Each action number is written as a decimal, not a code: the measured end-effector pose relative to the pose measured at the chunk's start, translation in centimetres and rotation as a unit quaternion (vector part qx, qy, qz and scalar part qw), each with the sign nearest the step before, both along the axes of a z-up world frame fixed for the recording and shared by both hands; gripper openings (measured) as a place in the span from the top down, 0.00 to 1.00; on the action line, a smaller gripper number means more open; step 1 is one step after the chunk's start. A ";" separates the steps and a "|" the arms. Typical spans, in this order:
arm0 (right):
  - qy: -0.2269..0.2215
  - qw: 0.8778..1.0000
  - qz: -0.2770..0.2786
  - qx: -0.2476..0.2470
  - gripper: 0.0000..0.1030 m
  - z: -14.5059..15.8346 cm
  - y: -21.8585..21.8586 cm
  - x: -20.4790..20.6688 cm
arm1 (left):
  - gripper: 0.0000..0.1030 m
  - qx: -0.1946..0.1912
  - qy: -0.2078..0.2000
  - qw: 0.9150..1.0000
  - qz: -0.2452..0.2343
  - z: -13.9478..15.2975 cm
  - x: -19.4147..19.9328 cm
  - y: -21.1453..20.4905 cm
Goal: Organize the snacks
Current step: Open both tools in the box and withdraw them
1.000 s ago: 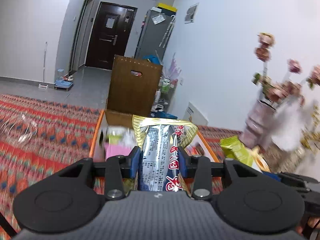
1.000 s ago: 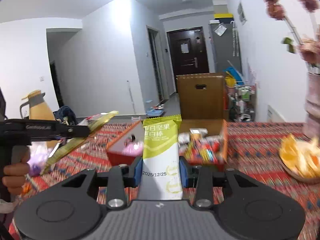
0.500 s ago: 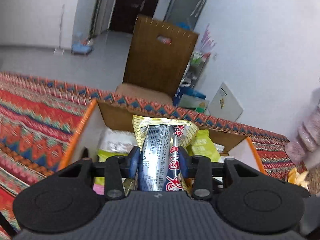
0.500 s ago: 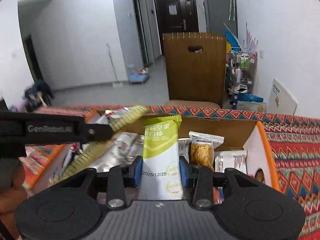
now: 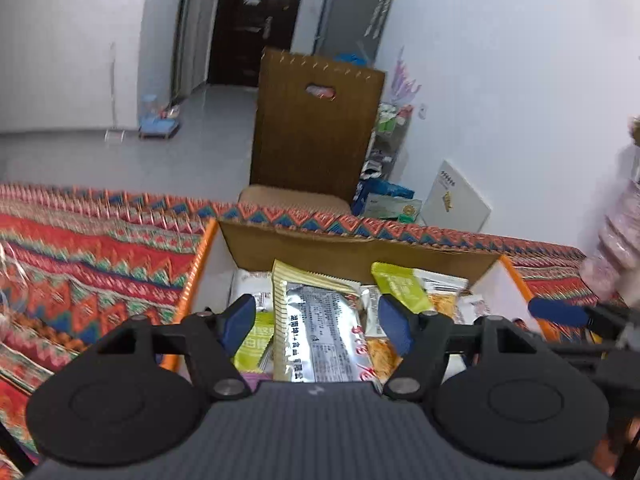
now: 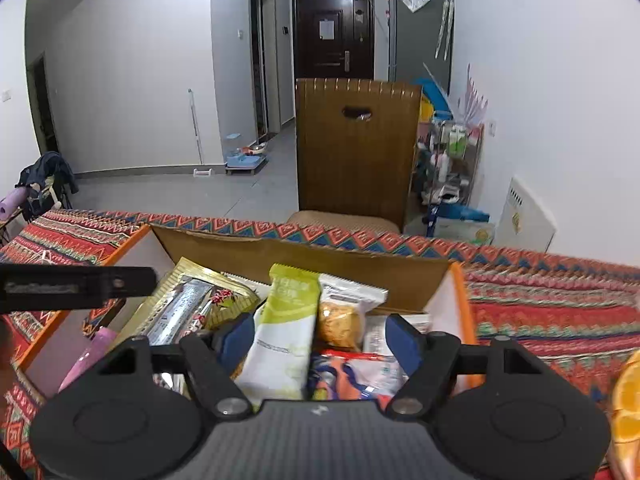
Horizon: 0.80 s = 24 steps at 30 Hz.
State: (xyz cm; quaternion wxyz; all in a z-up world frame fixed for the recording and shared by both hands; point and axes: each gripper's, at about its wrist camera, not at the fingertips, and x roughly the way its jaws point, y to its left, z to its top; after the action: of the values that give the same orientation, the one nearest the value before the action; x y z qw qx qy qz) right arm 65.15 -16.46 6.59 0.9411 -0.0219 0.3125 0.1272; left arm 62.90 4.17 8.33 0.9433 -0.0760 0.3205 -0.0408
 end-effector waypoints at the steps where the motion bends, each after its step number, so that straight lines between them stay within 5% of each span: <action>1: -0.004 1.000 -0.002 -0.001 0.29 0.6 -0.4 -0.4 | 0.28 0.006 -0.007 1.000 -0.003 0.8 -1.0 0.0; 5: -0.024 1.000 -0.011 0.006 0.23 3.7 -2.2 -3.1 | 0.14 0.029 -0.029 0.999 -0.007 3.7 -4.6 -0.3; 8: -0.051 0.998 -0.023 0.025 0.10 5.9 -4.0 -6.1 | 0.10 0.040 -0.056 0.998 -0.012 5.9 -8.1 -0.5; 11: -0.072 0.997 -0.028 0.018 0.10 8.1 -5.2 -9.8 | 0.04 0.054 -0.088 0.994 -0.020 7.9 -12.2 -0.7; 24: -0.146 0.989 0.006 0.010 0.01 11.7 -8.5 -28.6 | 0.00 0.074 -0.155 0.985 -0.022 10.3 -30.5 -1.5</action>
State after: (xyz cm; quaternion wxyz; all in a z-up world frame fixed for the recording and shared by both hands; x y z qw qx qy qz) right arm 36.53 -25.00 18.33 0.9760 -0.0327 0.1702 0.1316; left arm 32.45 2.63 18.66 0.9835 0.0078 0.1739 -0.0487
